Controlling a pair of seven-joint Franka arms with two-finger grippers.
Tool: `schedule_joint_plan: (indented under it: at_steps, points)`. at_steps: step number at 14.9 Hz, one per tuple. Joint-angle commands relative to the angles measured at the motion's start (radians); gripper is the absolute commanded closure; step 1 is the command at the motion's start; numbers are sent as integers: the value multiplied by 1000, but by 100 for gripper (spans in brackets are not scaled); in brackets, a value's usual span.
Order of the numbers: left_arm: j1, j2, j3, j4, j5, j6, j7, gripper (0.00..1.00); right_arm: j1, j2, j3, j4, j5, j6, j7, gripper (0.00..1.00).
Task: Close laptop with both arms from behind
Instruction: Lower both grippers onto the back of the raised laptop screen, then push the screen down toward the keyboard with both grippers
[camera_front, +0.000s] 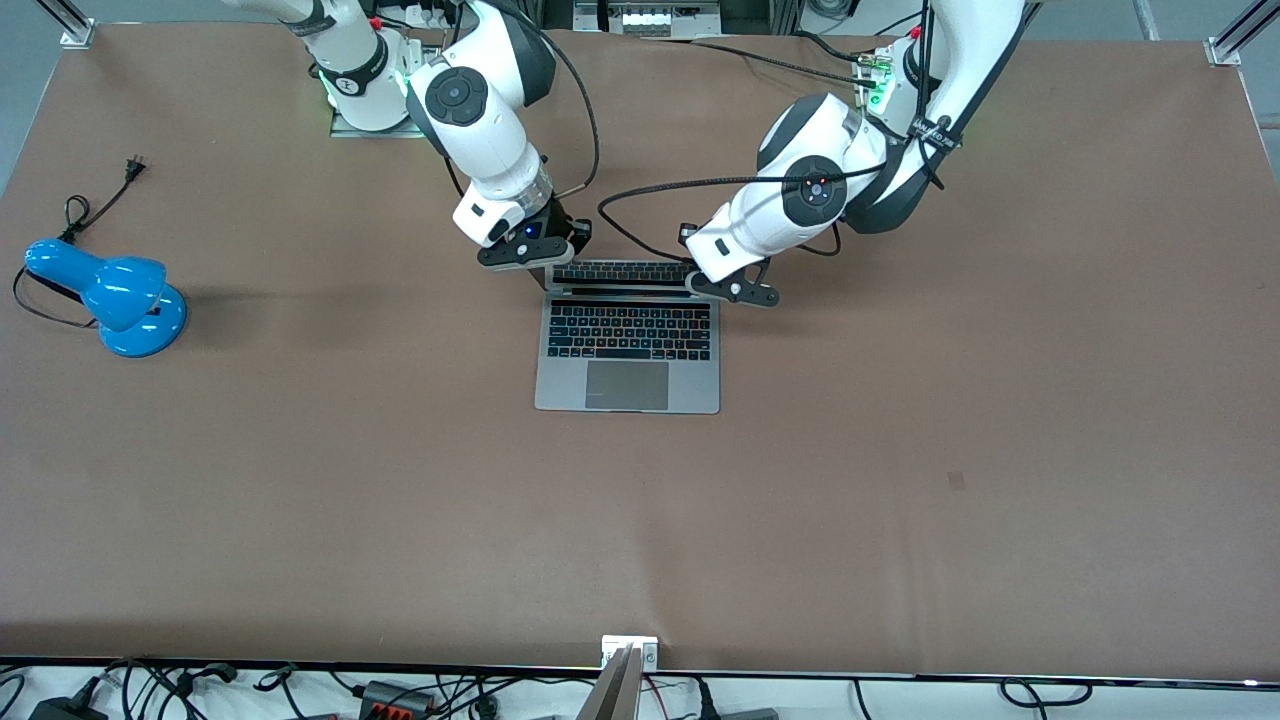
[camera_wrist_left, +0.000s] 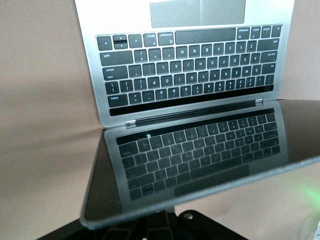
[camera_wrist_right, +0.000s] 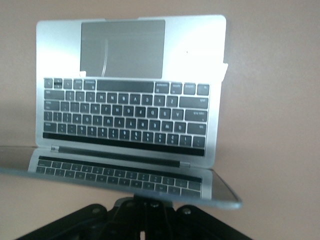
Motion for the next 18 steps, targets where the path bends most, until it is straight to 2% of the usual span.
schedule_joint_plan:
  at_steps: [1, 5, 9, 13, 18]
  points:
    - [1, 43, 10, 51, 16, 0, -16, 100, -1, 33, -5, 26, 13, 61, 6, 100]
    - [0, 75, 25, 86, 16, 0, -16, 100, -15, 56, -11, 26, 11, 150, 6, 100]
    - [-2, 128, 27, 130, 90, 0, -42, 100, -21, 107, -11, 26, 11, 245, 0, 100]
    - [-2, 189, 38, 183, 90, 1, -42, 100, -35, 168, -12, 27, 8, 350, -6, 100]
    - [-3, 252, 44, 236, 90, 1, -42, 100, -50, 202, -12, 61, 7, 373, -18, 100]
